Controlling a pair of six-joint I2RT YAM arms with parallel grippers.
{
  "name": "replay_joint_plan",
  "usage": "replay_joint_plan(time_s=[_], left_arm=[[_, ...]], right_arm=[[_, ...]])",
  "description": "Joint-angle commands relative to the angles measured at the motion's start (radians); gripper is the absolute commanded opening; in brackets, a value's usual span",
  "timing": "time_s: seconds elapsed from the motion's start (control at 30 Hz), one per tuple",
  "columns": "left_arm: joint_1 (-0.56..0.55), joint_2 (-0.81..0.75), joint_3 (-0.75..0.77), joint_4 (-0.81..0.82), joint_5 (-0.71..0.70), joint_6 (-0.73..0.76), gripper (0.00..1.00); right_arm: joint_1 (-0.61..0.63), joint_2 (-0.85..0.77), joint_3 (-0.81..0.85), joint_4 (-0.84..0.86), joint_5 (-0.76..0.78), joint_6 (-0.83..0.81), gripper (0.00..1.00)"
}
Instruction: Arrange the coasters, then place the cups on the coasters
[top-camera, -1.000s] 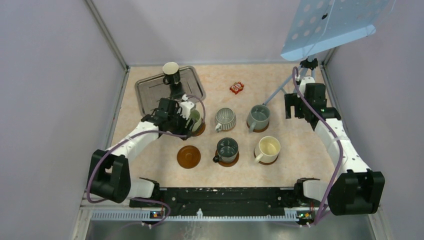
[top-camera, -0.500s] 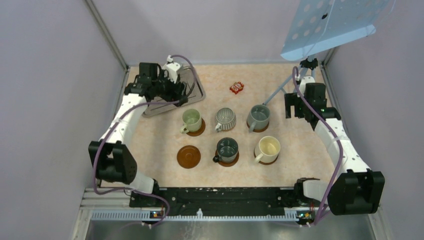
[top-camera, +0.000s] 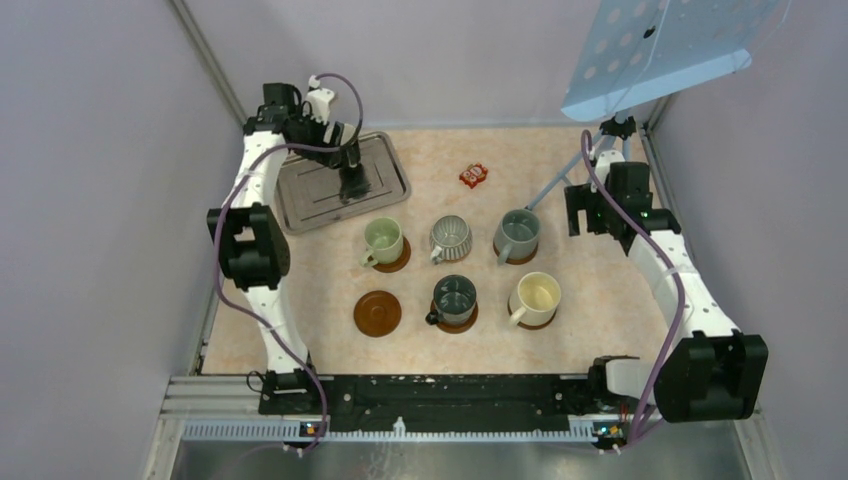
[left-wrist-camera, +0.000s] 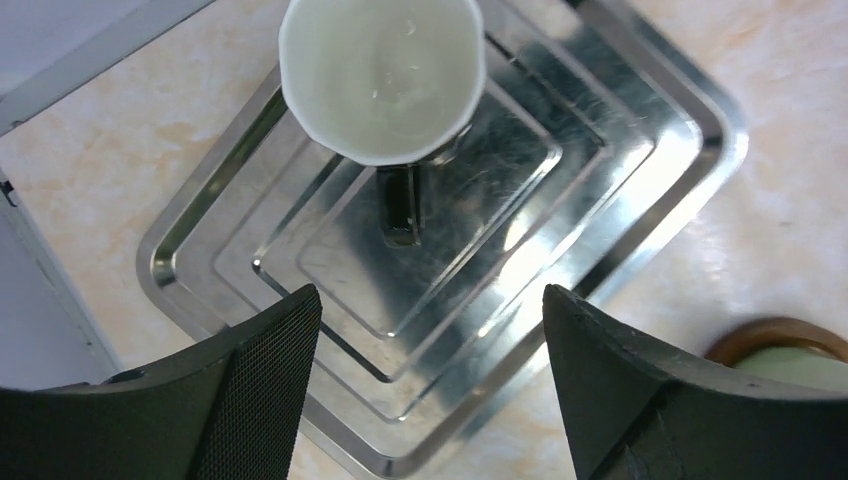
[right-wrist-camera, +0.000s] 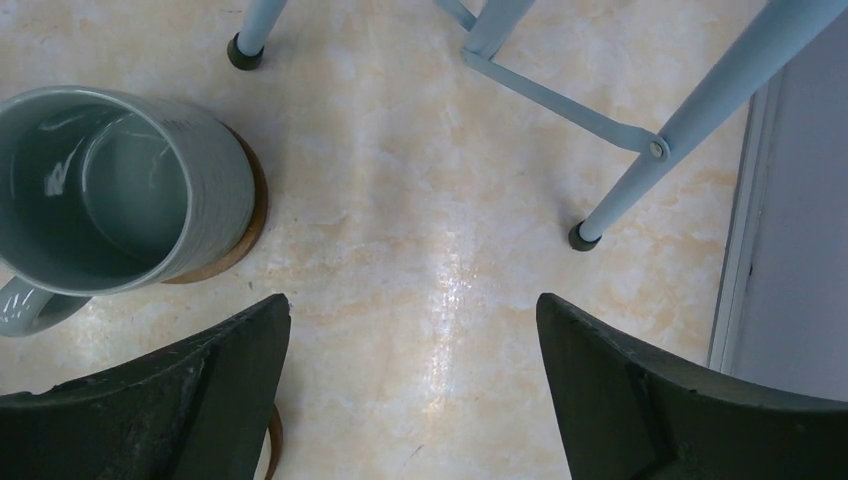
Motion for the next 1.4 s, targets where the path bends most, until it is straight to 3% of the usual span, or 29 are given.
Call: replay_joint_plan(time_s=[0.0,0.37,0.8,0.97,1.2,1.37], left_arm=[[-0.002,0.096,0.103,-0.047,-0.114,0.095,0.85],[-0.003,0.240,0.173,0.045,-0.092,0.097,0.77],[-0.005,0.362,0.277,0.058,-0.076,0.108,0.54],[-0.005,0.358,0.278,0.079,-0.055,0.104,0.40],[-0.002,0.320,0.244,0.142,-0.057,0.050,0.02],[0.011,0.242,0.171,0.222,-0.014,-0.018,0.00]], right_arm=[[-0.006,0.006,0.075,-0.019,-0.083,-0.042,0.92],[-0.006,0.034,0.126,-0.061,-0.164,-0.088,0.93],[-0.006,0.045,0.141,-0.064,-0.134,-0.091,0.92],[-0.006,0.043,0.133,-0.062,-0.130,-0.088,0.91],[-0.005,0.037,0.131,-0.060,-0.130,-0.087,0.91],[-0.006,0.033,0.129,-0.056,-0.130,-0.084,0.91]])
